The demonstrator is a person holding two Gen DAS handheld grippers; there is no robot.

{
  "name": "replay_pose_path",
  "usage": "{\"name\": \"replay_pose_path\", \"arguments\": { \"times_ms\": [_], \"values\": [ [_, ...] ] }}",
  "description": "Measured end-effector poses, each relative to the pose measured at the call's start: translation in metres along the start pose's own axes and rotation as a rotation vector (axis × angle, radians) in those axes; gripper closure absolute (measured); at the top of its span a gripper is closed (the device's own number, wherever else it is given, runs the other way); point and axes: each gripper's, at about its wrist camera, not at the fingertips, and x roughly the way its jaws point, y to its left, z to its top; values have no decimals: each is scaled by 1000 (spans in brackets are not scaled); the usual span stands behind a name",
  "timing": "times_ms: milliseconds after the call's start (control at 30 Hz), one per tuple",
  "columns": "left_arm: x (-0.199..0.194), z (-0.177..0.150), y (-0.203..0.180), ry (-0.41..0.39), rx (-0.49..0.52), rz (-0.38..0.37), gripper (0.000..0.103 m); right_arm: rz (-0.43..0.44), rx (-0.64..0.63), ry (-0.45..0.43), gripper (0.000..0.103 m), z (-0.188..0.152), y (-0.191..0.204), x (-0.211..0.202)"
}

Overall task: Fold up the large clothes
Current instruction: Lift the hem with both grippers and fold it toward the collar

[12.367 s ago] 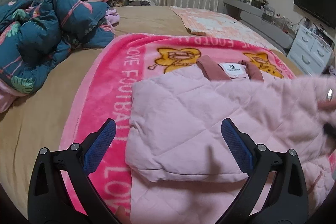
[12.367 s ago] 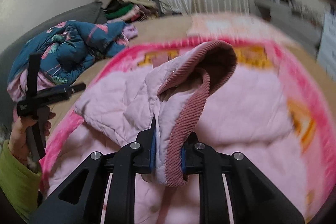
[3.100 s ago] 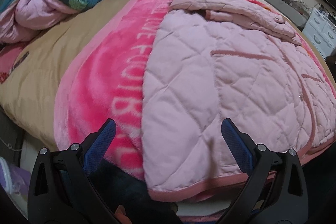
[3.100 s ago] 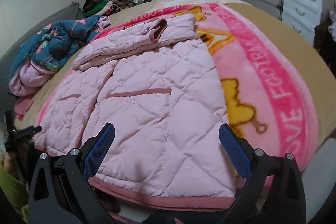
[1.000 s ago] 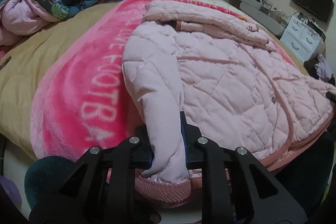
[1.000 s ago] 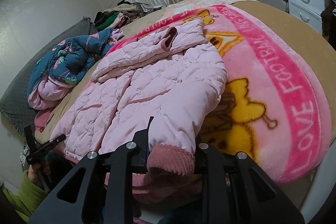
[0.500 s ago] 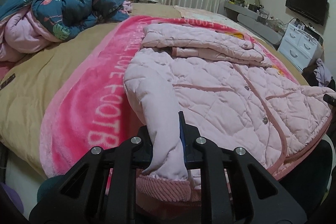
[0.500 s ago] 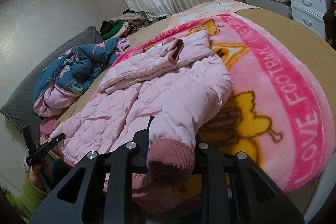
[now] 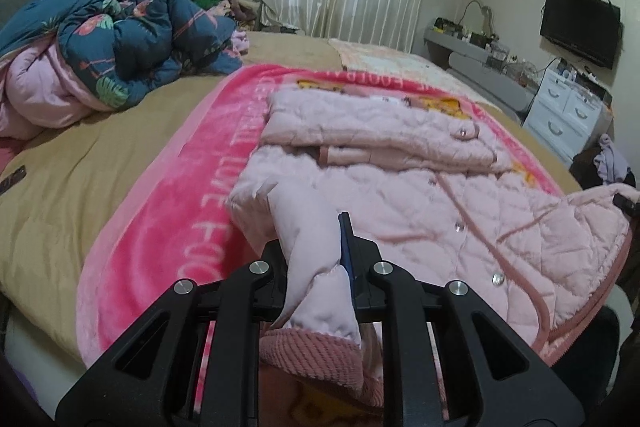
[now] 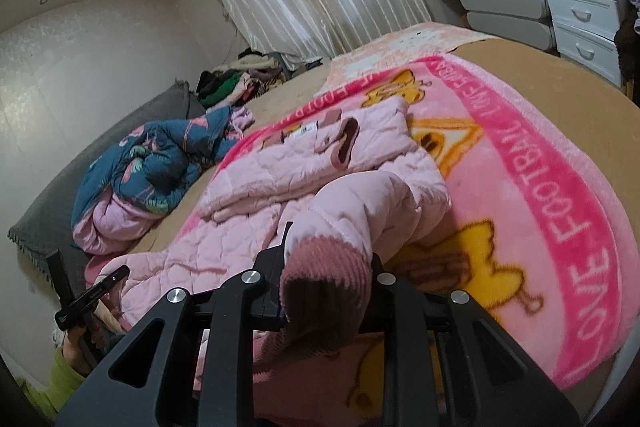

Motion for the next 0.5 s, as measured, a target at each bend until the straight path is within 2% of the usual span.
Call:
{"name": "replay_pose_path", "arguments": {
  "times_ms": [500],
  "values": [
    [21,63,-8,-64,-23,-39,93,-6,43,-48,83,48,4,21]
  ]
}}
